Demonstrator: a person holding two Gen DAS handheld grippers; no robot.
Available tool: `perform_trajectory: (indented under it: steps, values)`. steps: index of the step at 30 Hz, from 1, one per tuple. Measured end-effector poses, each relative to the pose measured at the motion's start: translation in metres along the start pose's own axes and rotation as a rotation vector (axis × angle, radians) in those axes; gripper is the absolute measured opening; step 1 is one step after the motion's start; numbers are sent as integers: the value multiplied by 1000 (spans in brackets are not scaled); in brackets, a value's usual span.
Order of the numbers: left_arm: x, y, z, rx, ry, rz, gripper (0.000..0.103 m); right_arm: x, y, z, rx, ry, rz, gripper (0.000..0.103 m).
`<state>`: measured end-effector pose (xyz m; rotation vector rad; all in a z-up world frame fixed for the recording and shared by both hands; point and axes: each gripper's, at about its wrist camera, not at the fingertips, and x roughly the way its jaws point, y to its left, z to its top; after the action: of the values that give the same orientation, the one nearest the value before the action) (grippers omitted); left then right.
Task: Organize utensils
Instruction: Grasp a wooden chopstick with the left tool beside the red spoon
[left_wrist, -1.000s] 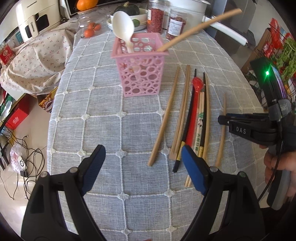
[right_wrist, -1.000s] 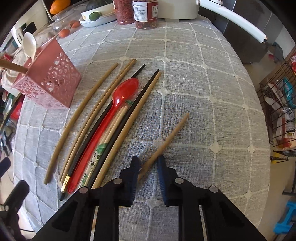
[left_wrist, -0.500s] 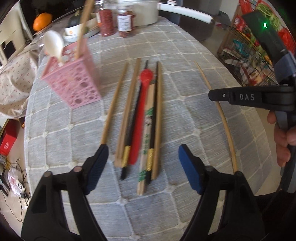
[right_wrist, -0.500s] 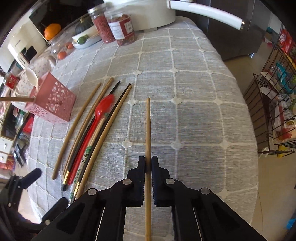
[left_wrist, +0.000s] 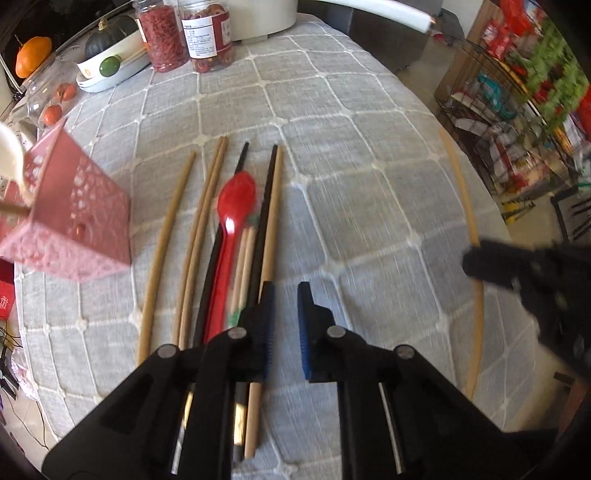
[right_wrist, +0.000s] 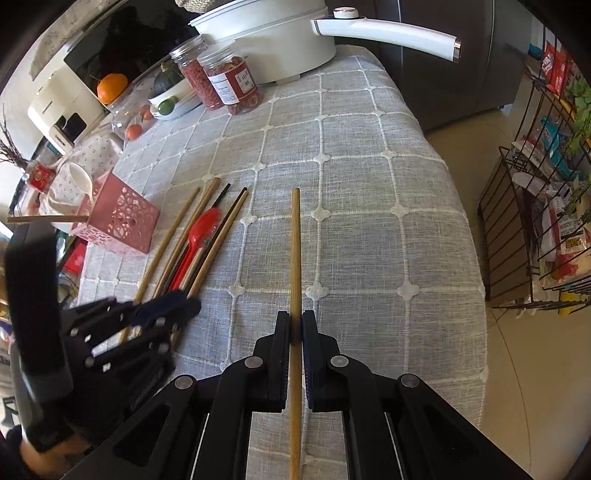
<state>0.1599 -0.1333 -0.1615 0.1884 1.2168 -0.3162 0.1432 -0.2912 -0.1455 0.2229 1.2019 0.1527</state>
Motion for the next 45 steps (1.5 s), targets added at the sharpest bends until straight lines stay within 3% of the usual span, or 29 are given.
perform_trajectory:
  steps: [3,18,26,38,41,45]
  values:
    - [8,2,12,-34,13,-28,9,-5,-6,0,14,-6,14,7]
    - [21,-3,34,-17,28,87,9,-7,-30,0,63,-5,25,7]
    - [25,1,43,-30,45,66,9,-5,-27,1,59,0,25,7]
    - [36,-15,49,37,70,87,8,-1,-34,2,81,13,23,7]
    - [35,-26,46,80,52,126,7,-4,-34,2,86,4,21,7]
    - [23,-37,32,103,3,107,7,-15,-37,-1,107,-26,23,7]
